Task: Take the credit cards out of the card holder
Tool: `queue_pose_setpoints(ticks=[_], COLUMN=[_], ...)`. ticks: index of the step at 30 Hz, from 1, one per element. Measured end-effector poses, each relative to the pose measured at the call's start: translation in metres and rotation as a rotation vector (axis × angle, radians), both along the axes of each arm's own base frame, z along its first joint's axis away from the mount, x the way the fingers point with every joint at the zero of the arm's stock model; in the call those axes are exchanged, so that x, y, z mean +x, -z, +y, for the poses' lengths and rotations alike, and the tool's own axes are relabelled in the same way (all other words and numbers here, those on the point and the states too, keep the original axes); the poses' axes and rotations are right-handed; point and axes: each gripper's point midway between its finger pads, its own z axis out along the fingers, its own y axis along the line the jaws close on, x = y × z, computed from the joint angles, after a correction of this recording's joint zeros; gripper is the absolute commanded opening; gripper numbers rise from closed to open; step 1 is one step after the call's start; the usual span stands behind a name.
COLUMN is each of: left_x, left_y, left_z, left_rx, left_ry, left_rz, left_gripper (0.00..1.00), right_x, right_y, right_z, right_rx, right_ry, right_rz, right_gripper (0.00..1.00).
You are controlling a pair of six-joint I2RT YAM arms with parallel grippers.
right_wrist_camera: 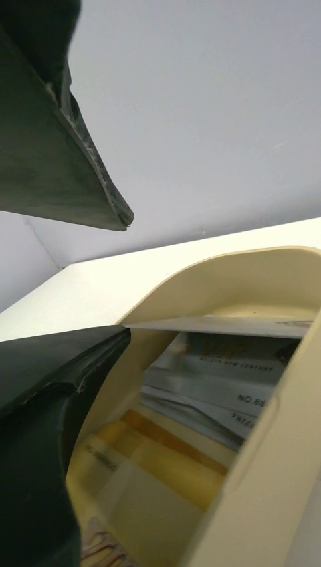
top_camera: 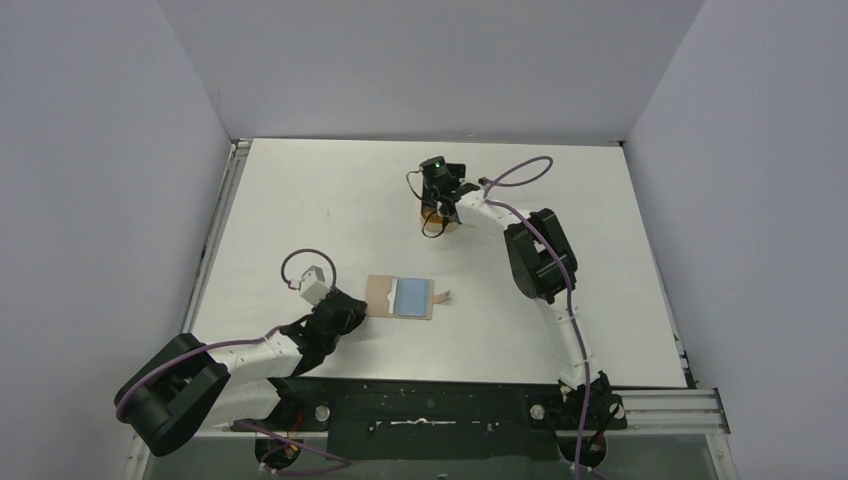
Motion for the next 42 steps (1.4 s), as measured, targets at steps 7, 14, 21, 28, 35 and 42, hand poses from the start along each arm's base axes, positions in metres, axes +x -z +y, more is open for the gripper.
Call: queue_pose_setpoints(ticks=[7, 14, 21, 28, 35, 42], left_x=[0.001, 0.001, -0.004, -0.011, -0.006, 0.0], left_y=[0.0, -0.001, -0.002, -0.012, -0.045, -0.04], left_z=[-0.001, -0.001, 0.003, 0.015, 0.015, 0.008], left_rx=[0.003, 0.003, 0.036, 0.099, 0.15, 0.227], left_ry=[0.002, 0.002, 0.02, 0.047, 0.08, 0.117], left_rz=[0.001, 0.001, 0.006, -0.004, -0.068, -0.025], left_gripper=[0.0, 0.0, 0.0, 0.0, 0.0, 0.0], right_x=[-0.011, -0.025, -0.069, -0.106, -0.148, -0.22], right_y=[-0.026, -0.025, -0.029, -0.093, -0.124, -0.121], right_z=[0.005, 0.008, -0.008, -0.02, -0.024, -0.019], right_rx=[-0.005, -0.005, -0.032, -0.1, -0.328, -0.585], right_ry=[-0.036, -0.071, -0.134, -0.351, -0.778, -1.127], right_rz=[0.118, 0.202, 0.25, 0.088, -0.216, -0.369], right_gripper=[1.0, 1.0, 1.0, 1.0, 1.0, 1.0])
